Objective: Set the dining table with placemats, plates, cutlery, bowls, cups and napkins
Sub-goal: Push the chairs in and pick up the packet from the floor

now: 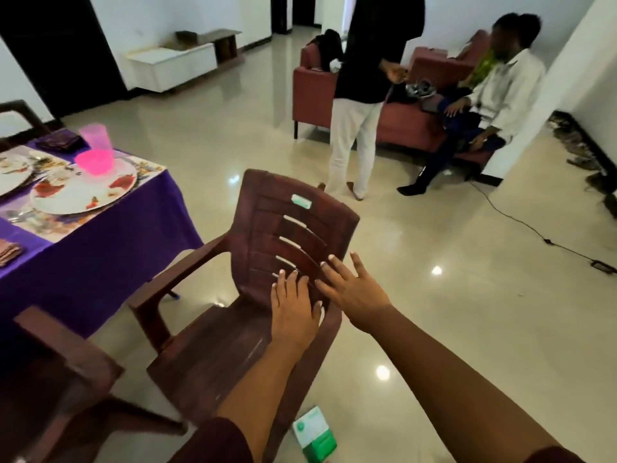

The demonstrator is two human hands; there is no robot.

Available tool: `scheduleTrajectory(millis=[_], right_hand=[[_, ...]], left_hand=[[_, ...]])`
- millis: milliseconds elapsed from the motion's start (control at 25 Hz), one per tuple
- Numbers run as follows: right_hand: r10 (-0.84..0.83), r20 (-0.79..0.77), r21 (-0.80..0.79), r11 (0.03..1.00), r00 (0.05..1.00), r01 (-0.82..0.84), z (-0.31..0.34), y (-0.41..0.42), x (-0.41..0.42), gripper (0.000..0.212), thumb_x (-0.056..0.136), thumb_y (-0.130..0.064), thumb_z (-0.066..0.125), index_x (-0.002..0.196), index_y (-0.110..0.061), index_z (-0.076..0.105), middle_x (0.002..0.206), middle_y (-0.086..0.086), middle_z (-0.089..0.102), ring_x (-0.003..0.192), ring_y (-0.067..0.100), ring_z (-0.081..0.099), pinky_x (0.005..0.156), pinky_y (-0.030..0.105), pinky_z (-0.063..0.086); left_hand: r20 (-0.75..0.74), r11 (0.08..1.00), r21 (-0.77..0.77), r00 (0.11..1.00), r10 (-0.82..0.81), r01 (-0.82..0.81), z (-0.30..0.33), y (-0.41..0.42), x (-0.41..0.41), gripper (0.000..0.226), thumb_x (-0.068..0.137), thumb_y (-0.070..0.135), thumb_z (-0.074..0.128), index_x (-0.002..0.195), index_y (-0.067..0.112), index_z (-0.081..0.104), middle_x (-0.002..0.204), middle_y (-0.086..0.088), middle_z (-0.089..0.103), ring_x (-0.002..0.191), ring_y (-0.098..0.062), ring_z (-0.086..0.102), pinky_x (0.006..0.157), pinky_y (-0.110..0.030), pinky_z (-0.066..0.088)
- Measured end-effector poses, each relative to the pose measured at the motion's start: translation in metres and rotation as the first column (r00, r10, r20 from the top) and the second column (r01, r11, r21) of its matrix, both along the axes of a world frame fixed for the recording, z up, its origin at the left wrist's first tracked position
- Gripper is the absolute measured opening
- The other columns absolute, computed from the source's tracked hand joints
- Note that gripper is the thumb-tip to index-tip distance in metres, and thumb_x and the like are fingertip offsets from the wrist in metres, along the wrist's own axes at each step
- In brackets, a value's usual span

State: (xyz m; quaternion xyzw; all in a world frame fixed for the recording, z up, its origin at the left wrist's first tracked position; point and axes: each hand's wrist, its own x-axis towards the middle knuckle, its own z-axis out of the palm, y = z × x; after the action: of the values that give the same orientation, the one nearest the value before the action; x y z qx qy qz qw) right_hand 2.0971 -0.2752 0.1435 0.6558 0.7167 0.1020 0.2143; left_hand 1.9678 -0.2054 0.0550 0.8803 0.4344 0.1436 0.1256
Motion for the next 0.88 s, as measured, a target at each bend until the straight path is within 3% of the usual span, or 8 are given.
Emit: scheduleTrajectory(millis=[120,240,440,720,880], right_hand=[[0.068,0.015,0.011,0.998,0.998,-0.068,0.011,0.025,0.06,0.062,0.099,-0.02,0.046,0.153,-0.023,0.016,0.161,0.013,0.008,0.149,0.034,0.0,0.115,0.059,-0.004],[0.097,0.007,0.006,0.995,0.995,-0.097,0.016,0.062,0.106,0.06,0.098,-0.022,0.049,0.151,-0.026,0.021,0.161,0.011,0.012,0.149,0.033,0.002,0.117,0.058,0.001],[0.21,0.046,-0.015,0.978,0.977,-0.209,0.015,0.132,0.166,0.058,0.097,-0.026,0.052,0.149,-0.028,0.024,0.161,0.007,0.013,0.15,0.03,0.003,0.118,0.056,0.003],[0.401,0.148,-0.168,0.911,0.904,-0.377,0.01,0.276,0.247,0.077,0.094,-0.029,0.059,0.153,-0.03,0.009,0.163,0.004,0.0,0.15,0.029,-0.004,0.118,0.055,0.001],[0.551,0.166,-0.216,0.829,0.818,-0.515,0.008,0.346,0.263,0.082,0.096,-0.024,0.056,0.154,-0.03,-0.001,0.163,0.004,-0.008,0.149,0.029,-0.01,0.119,0.054,0.001]], left_hand=[[0.031,0.981,-0.148,0.991,0.13,-0.124,0.009,0.01,0.067,0.069,0.096,0.051,0.043,0.149,0.01,0.028,0.156,-0.013,0.026,0.149,-0.032,0.009,0.119,-0.047,0.01],[0.043,0.949,-0.233,0.972,0.229,-0.213,0.017,0.032,0.112,0.08,0.094,0.061,0.036,0.152,0.009,0.017,0.159,-0.014,0.016,0.149,-0.031,0.002,0.119,-0.045,0.006],[0.103,0.847,-0.41,0.906,0.412,-0.338,0.019,0.08,0.178,0.091,0.09,0.063,0.045,0.153,0.007,0.01,0.16,-0.016,0.012,0.149,-0.032,0.0,0.119,-0.048,0.005],[0.168,0.689,-0.567,0.756,0.633,-0.451,0.021,0.178,0.269,0.108,0.082,0.069,0.054,0.154,0.01,0.0,0.162,-0.012,0.002,0.149,-0.029,-0.005,0.119,-0.048,0.003],[0.147,0.58,-0.622,0.649,0.746,-0.526,0.025,0.23,0.293,0.11,0.083,0.062,0.061,0.154,0.011,-0.006,0.162,-0.012,-0.004,0.149,-0.03,-0.009,0.119,-0.049,0.002]])
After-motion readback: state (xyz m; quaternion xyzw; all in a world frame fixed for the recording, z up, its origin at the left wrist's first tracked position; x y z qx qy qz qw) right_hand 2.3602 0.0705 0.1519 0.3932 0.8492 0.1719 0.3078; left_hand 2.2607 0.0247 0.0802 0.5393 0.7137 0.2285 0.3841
